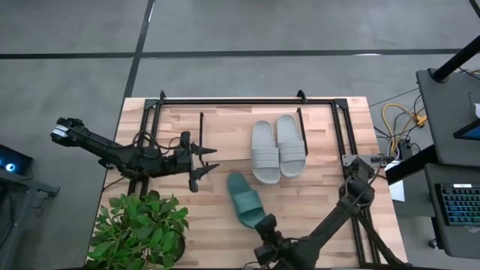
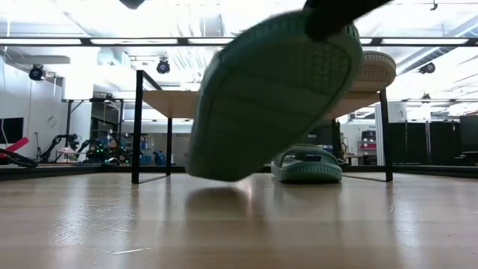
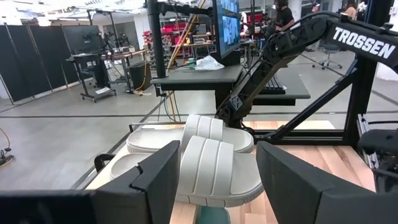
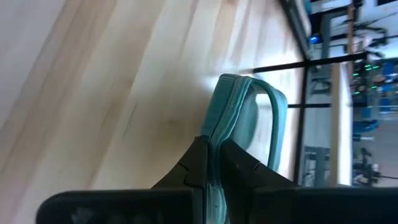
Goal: Pick and place slides into the shelf
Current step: Put the left green slides on the shelf
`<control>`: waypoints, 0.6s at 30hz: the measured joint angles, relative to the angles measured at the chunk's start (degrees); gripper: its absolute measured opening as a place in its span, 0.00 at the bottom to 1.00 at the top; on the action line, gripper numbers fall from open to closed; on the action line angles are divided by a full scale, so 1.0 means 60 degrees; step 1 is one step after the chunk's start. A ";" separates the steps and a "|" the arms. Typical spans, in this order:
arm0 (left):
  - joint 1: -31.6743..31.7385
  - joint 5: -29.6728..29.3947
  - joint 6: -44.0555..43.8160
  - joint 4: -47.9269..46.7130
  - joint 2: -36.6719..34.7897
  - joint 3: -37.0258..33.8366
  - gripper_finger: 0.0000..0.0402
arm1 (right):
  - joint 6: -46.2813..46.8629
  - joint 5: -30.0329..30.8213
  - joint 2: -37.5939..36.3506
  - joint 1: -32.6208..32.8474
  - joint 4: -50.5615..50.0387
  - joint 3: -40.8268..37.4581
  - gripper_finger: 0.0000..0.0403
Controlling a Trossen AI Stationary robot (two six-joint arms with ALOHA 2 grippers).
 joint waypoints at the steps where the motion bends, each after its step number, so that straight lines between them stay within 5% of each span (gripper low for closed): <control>1: 0.0000 0.0000 0.0004 0.0006 -0.0006 0.0000 0.49 | 0.0000 0.0112 0.0000 0.0048 -0.0073 0.0076 0.04; 18: 0.0004 0.0007 0.0029 0.0015 -0.0057 0.0000 0.49 | 0.0734 0.1901 -0.1119 0.1311 -0.0974 0.1012 0.04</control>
